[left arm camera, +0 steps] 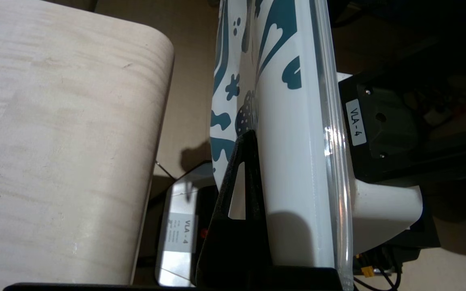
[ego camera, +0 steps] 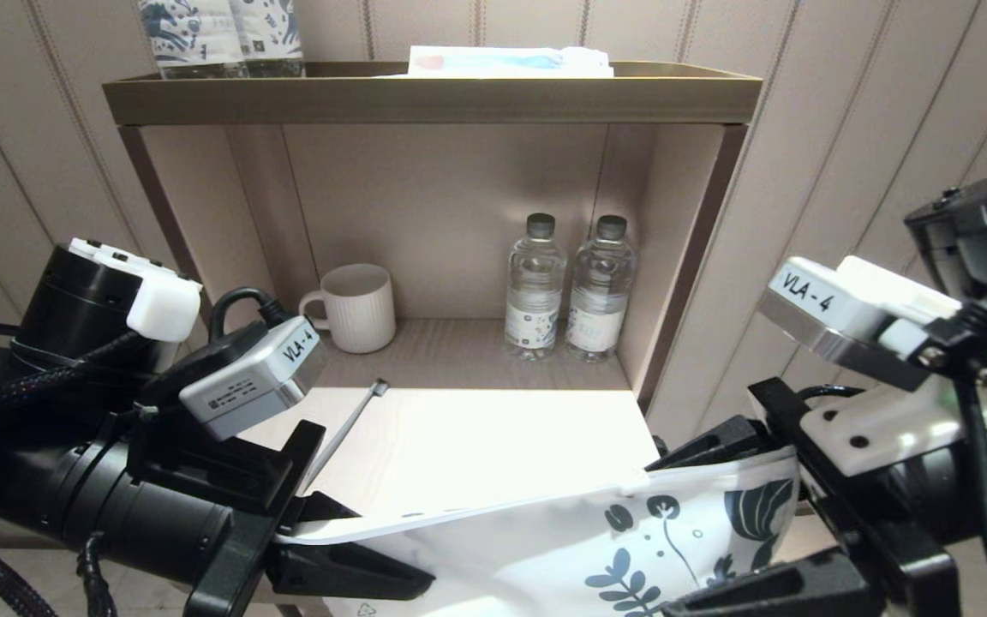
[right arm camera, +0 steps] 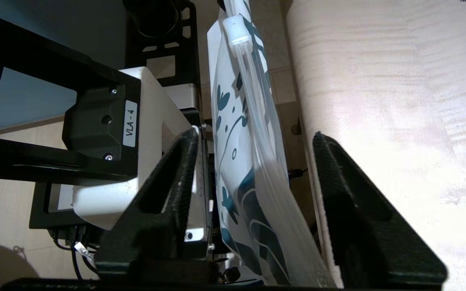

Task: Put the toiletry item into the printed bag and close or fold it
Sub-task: Hand it to the other hand, then open the storage bag

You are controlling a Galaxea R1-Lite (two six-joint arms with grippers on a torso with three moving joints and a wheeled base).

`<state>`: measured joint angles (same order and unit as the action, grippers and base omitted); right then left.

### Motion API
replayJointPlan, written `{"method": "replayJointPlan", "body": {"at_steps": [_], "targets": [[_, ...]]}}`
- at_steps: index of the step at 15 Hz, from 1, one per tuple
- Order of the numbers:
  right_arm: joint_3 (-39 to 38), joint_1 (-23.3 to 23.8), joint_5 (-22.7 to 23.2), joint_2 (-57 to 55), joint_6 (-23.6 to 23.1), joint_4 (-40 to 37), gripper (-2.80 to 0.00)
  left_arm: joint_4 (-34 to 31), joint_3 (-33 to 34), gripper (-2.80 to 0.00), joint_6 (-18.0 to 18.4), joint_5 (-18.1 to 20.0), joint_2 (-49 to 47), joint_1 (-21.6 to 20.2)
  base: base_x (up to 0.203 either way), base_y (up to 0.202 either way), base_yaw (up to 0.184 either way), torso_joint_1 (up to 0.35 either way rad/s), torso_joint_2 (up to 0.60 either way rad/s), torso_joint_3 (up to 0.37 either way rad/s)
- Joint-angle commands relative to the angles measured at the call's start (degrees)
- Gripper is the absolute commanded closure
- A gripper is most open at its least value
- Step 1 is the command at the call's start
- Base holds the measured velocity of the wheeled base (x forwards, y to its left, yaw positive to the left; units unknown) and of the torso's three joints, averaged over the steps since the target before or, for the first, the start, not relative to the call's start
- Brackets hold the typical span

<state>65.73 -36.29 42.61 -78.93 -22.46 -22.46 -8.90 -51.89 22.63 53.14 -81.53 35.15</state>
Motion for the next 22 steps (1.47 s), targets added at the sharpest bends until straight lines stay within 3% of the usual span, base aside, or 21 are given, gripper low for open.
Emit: {"method": "replayJointPlan", "body": {"at_steps": [1,10,11,15,19,22], "targets": [[0.4,-0.1,0.3,-0.2,-0.1,-0.1,0.00,-0.1,-0.1,0.00,0.1,0.3,0.0,0.0,0.000,0.000,0.000,0.000,0.00,0.000],[0.1,-1.2,0.3,0.1,-0.1,-0.1,0.00,0.0,0.1,0.00,0.1,0.2,-0.8,0.0,0.000,0.000,0.000,0.000,0.00,0.000],[0.1,-1.3,0.2,0.2,-0.1,-0.1,0.00,0.1,0.5,-2.80,0.4,0.1,-0.9,0.0,0.000,0.000,0.000,0.000,0.00,0.000],[-0.7,-1.6,0.2,0.0,-0.1,-0.2,0.00,0.3,-1.3,-2.80,-0.4,0.3,-0.7,-0.2,0.000,0.000,0.000,0.000,0.00,0.000],[-3.2,-1.6,-0.2,-0.3,-0.1,0.0,0.00,0.1,-4.3,-2.80,-1.7,0.5,3.2,-4.3,0.000,0.000,0.000,0.000,0.00,0.000],[-3.2,-1.6,-1.5,0.4,-0.1,0.2,0.00,0.5,-6.6,-2.80,-3.2,0.2,3.5,-5.2,0.000,0.000,0.000,0.000,0.00,0.000]]}}
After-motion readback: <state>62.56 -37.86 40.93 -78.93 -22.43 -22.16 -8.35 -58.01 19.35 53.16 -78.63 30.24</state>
